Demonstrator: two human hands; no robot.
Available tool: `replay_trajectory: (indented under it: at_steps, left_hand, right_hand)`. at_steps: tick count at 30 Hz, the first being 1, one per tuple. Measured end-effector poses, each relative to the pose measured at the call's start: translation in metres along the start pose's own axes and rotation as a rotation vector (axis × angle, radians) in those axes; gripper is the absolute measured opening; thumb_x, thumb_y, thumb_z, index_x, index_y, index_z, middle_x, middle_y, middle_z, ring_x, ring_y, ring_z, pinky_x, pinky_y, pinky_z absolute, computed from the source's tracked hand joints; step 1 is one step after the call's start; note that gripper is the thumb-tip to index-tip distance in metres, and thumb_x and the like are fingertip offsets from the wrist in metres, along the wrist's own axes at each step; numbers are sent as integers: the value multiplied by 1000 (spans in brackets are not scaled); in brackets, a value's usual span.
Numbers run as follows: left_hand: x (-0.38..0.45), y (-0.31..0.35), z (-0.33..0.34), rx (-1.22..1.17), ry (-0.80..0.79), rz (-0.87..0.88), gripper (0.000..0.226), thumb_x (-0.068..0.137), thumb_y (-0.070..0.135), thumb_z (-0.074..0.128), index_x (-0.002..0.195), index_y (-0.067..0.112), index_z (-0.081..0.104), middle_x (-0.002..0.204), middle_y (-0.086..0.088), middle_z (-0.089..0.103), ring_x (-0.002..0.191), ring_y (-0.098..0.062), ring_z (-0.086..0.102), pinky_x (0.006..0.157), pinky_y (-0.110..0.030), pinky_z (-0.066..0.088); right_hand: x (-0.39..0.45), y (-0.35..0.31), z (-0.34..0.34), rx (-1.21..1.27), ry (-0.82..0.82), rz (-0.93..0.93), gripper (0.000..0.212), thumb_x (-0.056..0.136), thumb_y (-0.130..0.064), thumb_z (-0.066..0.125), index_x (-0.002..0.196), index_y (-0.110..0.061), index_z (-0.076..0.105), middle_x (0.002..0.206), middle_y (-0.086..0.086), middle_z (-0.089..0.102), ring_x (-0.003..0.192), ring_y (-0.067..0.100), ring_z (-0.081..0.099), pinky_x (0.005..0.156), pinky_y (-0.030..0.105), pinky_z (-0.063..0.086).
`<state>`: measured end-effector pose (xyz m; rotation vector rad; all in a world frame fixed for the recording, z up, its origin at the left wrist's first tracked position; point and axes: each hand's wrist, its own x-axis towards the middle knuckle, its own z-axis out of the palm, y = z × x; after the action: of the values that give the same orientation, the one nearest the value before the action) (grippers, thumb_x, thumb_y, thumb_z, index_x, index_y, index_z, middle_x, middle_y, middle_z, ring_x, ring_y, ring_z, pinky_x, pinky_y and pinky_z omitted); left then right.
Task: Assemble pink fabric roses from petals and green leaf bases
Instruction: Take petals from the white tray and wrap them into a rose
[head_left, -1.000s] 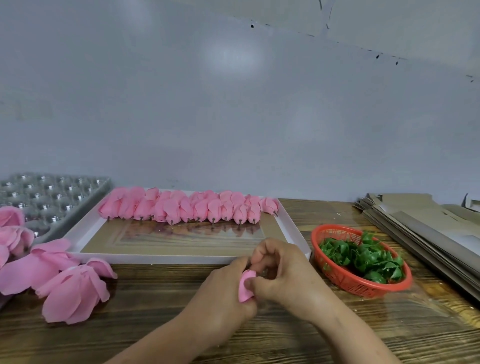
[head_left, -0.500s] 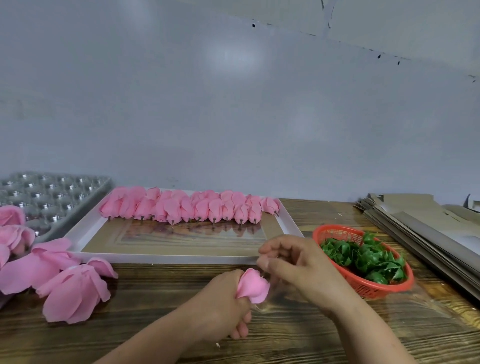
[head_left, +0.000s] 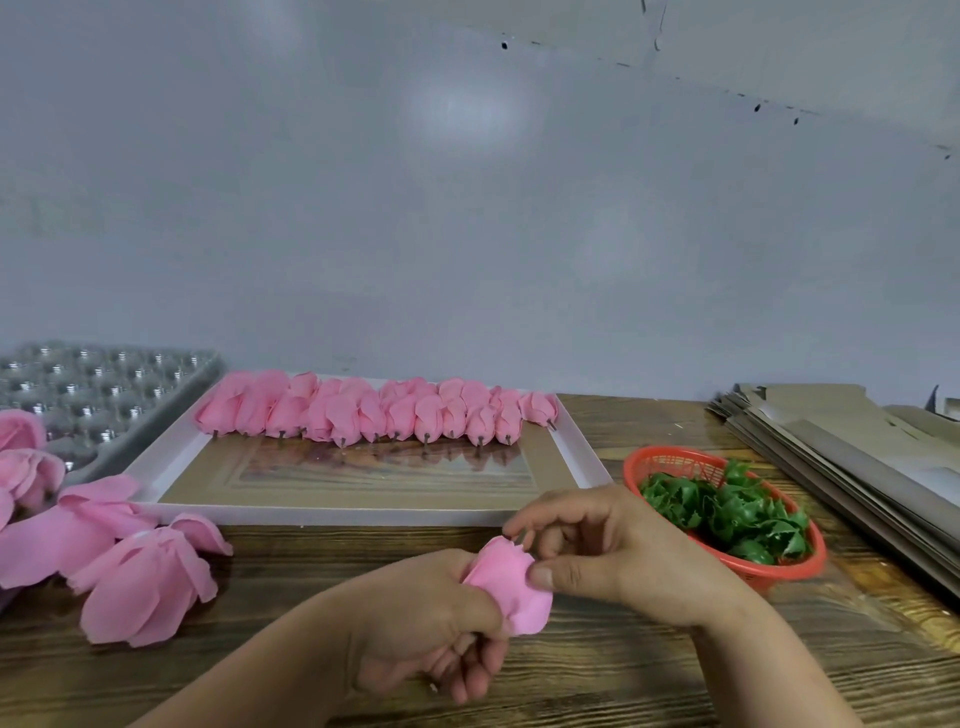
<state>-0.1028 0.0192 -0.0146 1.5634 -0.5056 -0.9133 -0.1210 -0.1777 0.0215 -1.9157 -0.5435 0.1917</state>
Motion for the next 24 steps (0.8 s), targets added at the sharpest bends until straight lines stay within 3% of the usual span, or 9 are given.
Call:
replay_trajectory:
  at_steps: [5, 9, 12, 15, 17, 19, 21, 24]
  left_hand:
    - [-2, 1, -2, 0, -21, 15, 12, 73, 10, 54, 62, 8, 58, 55, -7, 55, 44, -12, 53, 43, -20, 42]
    - [-4, 2, -2, 20, -63, 9, 16, 74, 9, 54, 60, 10, 60, 52, -2, 58, 42, -10, 54, 42, -19, 42]
    - [-7, 3, -3, 27, -102, -15, 7, 75, 10, 54, 68, 7, 56, 52, -1, 57, 42, -10, 52, 41, -19, 40]
    - [-7, 3, -4, 27, -127, -42, 12, 73, 12, 54, 79, 2, 52, 52, 0, 55, 40, -8, 50, 39, -16, 38]
    - [-6, 3, -4, 3, -144, -46, 9, 72, 12, 55, 77, 4, 56, 51, 1, 55, 39, -8, 50, 38, -16, 37]
    - [-6, 3, -3, -44, -157, -34, 14, 72, 11, 55, 68, 15, 67, 51, 1, 55, 39, -8, 50, 38, -16, 37]
    - [-6, 3, -1, -101, -159, -24, 21, 72, 11, 55, 65, 20, 72, 52, 2, 55, 39, -8, 50, 38, -15, 37]
    - [-3, 1, 1, -224, -179, -16, 26, 74, 9, 53, 77, 20, 76, 54, 2, 54, 41, -7, 49, 39, -15, 36]
  right_hand:
    - [-1, 6, -5, 162, 118, 3, 27, 72, -9, 71, 98, -16, 73, 80, 7, 66, 69, 18, 57, 66, 30, 50]
    - [0, 4, -1, 69, -7, -40, 42, 74, -5, 71, 112, -23, 68, 74, 9, 58, 71, 21, 51, 67, 27, 44]
    - [0, 1, 2, 64, -73, -39, 44, 76, -2, 68, 117, -16, 65, 72, 3, 57, 70, 18, 49, 68, 24, 43]
    - [1, -2, 5, 117, -152, -73, 40, 79, 3, 64, 116, -11, 65, 88, 36, 55, 72, 27, 46, 65, 24, 45]
    - [2, -2, 8, 175, -181, -91, 35, 79, 6, 62, 109, -12, 68, 102, 48, 47, 72, 33, 44, 60, 25, 46]
    - [3, 0, 9, 216, -187, -88, 32, 78, 7, 63, 104, -10, 69, 99, 48, 48, 70, 33, 44, 57, 23, 46]
    - [3, 3, 8, 216, -181, -67, 32, 77, 4, 64, 105, -10, 68, 82, 35, 53, 62, 24, 48, 54, 20, 46]
    - [4, 4, 8, 191, -146, -50, 34, 77, 2, 65, 109, -9, 67, 69, 21, 52, 50, 15, 49, 50, 21, 45]
